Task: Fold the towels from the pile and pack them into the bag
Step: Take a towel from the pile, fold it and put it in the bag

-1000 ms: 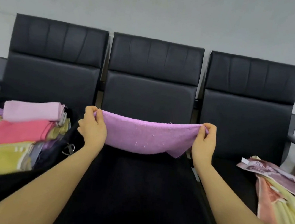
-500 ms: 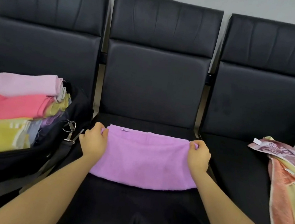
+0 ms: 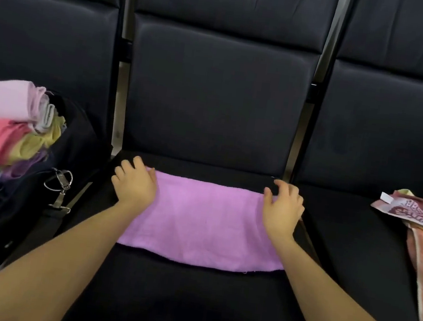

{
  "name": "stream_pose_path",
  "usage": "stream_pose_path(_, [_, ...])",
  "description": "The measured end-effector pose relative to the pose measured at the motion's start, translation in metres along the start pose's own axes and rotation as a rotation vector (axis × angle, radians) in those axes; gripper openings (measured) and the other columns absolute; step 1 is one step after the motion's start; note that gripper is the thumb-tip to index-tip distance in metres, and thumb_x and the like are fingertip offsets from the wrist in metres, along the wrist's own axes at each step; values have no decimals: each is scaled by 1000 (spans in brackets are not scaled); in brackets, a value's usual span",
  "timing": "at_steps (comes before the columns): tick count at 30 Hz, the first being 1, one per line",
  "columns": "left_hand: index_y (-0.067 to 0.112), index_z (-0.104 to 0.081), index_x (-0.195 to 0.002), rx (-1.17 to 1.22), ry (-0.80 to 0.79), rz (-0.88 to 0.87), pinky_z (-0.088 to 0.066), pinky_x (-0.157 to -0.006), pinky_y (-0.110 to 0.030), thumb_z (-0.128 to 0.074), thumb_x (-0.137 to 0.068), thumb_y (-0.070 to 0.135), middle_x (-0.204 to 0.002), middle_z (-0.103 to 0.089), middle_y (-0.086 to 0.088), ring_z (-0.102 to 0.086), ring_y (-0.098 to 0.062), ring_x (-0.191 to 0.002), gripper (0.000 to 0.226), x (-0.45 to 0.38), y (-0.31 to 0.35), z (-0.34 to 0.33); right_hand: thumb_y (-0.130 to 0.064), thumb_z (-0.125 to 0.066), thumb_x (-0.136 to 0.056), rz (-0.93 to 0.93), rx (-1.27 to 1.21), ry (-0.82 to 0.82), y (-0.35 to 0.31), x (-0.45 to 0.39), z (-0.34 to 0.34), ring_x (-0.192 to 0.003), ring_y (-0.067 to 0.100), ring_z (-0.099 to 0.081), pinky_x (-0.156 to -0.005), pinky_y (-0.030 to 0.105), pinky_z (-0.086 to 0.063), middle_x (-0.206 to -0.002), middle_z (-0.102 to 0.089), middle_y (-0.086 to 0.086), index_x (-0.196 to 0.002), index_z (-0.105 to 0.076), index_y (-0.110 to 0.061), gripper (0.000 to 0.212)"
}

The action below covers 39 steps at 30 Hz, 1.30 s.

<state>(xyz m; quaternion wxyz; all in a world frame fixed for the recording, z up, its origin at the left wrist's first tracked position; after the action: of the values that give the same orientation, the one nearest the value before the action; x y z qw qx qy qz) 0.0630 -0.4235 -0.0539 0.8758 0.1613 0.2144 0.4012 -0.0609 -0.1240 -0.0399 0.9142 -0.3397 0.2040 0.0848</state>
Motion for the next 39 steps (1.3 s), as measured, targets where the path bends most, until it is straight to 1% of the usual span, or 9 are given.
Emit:
stream_pose_path(5, [10, -25, -145, -175, -9, -41, -32, -94, -41, -41, -99, 22, -127, -45, -17, -43, -32, -114, 51, 43, -14, -11, -31, -44, -99, 362, 175, -326, -25, 43, -35, -138, 26, -33, -111, 35, -24, -151, -35, 5, -143, -41, -18, 46])
stream_pose_path(8, [19, -19, -148, -248, -41, -79, -32, -96, -39, -40, -98, 17, -120, -49, -15, -46, -31, -111, 54, 55, -24, -5, -62, -3, -86, 402, 408, -525, -13, 74, -47, -148, 21, -5, -118, 37, -5, -162, -3, -1, -152, -12, -34, 72])
stream_pose_path(11, [16, -23, -146, -252, -20, -146, -34, -93, -39, -38, -97, 11, -115, -54, -15, -51, -32, -104, 51, 68, -29, 9, -66, 15, -68, 408, 497, -593, -2, 97, -43, -148, 19, 6, -118, 39, 5, -161, 9, -3, -151, 0, -40, 88])
stream_pose_path(15, [14, -29, -144, 52, -26, -204, -37, -78, -36, -41, -99, 11, -120, -49, -17, -49, -30, -83, 47, 83, -32, 34, -60, -11, -96, 395, 548, -662, -5, 119, -39, -148, 19, 12, -117, 40, 8, -160, 14, -4, -151, 4, -41, 59])
stream_pose_path(23, [6, -54, -129, 312, 139, -502, -40, -88, -37, -59, -91, 9, -115, -62, -13, -59, -33, -99, 39, 101, -5, 100, -50, -26, -101, 347, 256, -831, -49, 157, -60, -148, 17, 6, -118, 40, 5, -161, 5, -4, -152, -10, -36, 56])
stream_pose_path(29, [5, -62, -120, 348, 142, -693, -51, -74, -42, -60, -83, 9, -105, -67, -14, -64, -36, -83, 37, 135, 56, 79, -25, -46, -100, 4, -381, -662, -31, 130, -8, -124, 18, -50, -105, 27, -35, -135, -54, 2, -136, -50, -14, 37])
stream_pose_path(32, [15, -52, -134, 491, -103, -609, -47, -90, -42, -60, -91, 15, -116, -61, -10, -59, -28, -98, 44, 158, 92, 50, -28, -42, -101, -98, -354, -421, -8, 109, 23, -118, 21, -53, -108, 42, -34, -127, -58, 2, -129, -54, -16, 33])
stream_pose_path(35, [21, -37, -145, 559, -421, -629, -34, -109, -29, -49, -99, 23, -140, -47, -3, -46, -15, -126, 48, 178, 111, 27, -28, -40, -101, -152, -376, -298, -5, 102, 39, -117, 19, -51, -107, 38, -29, -127, -56, 1, -129, -53, -18, 32])
stream_pose_path(39, [19, -44, -142, 526, -407, -507, -27, -112, -31, -38, -102, 19, -147, -40, 1, -35, -14, -136, 40, 169, 69, 26, -25, -45, -99, 85, -261, -308, -24, 113, 39, -118, 20, -48, -100, 33, -28, -128, -53, 1, -126, -56, -19, 29])
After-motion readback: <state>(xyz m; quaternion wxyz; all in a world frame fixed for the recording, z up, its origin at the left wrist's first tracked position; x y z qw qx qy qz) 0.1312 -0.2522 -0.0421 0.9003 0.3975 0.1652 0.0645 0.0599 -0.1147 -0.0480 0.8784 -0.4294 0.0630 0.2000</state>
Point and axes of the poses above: each hand's wrist, its own x-axis away from the middle knuckle, its own z-axis out of the back of the hand, y = z × x, the point moved 6 cm from there along -x, towards the middle knuckle
